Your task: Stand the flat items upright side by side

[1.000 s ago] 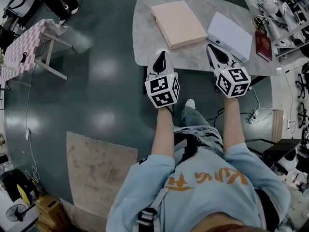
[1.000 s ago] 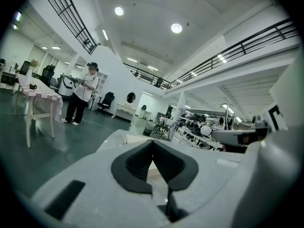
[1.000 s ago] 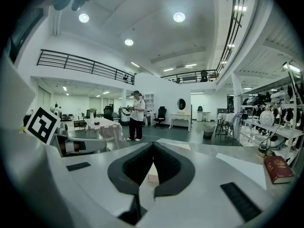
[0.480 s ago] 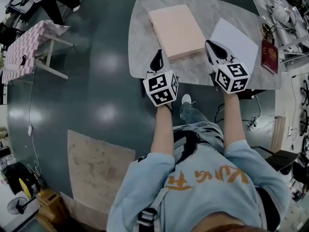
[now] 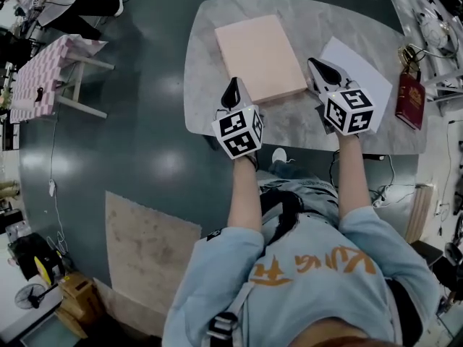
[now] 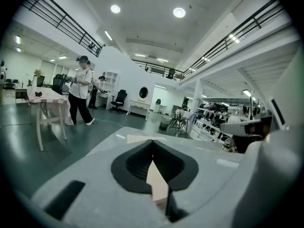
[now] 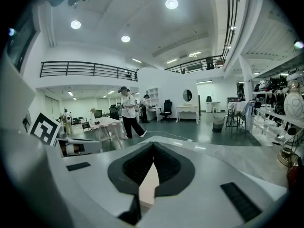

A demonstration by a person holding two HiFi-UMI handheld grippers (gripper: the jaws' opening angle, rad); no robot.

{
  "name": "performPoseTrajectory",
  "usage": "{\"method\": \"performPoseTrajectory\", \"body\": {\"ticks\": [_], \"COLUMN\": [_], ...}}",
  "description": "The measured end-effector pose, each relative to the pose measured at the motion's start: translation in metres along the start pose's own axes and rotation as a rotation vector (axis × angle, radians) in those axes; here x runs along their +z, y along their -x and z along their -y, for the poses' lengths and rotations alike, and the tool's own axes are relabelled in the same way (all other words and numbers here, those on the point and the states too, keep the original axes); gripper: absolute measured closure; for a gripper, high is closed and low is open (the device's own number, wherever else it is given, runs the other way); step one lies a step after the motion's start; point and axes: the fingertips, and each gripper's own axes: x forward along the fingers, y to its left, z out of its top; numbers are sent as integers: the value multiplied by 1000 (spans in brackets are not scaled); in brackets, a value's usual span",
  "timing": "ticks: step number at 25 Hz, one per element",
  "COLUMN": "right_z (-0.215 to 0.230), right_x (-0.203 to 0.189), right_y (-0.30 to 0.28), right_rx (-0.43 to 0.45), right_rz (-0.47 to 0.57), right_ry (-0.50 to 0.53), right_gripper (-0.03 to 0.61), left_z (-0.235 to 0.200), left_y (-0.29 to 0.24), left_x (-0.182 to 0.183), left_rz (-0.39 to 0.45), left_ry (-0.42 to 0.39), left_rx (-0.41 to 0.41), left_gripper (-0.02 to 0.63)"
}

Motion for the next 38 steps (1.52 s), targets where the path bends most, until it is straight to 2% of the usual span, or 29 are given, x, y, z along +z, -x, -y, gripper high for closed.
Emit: {"method": "performPoseTrajectory", "body": {"ticks": [9, 15, 22, 25, 27, 32, 38], "right_z": [23, 24, 46, 49, 51, 61, 69], "right_x": [-32, -48, -64, -70, -73, -83, -100], "right_y": [-40, -80, -124, -140, -148, -163, -179], "right_rx": [47, 61, 53, 59, 63, 73, 102], "right_rz": [-85, -170, -239, -273, -290, -336, -433], "right_ry": [-28, -23, -57, -76, -87, -107, -125], "right_gripper": [577, 577, 577, 557, 536, 486, 348], "left_z": [-13, -38, -54, -60, -61, -70, -73], "left_y": [-29, -63, -107, -122, -130, -149, -165], "left_x": [-32, -41, -47, -51, -53, -56, -75], "left_rz": [-95, -152, -213, -244, -260, -281, -356], "left_ry": [40, 86, 105, 119, 131, 144, 222], "left_rx": [49, 54, 39, 21, -3, -15, -67], "left_gripper": [601, 601, 601, 597, 526, 483, 354]}}
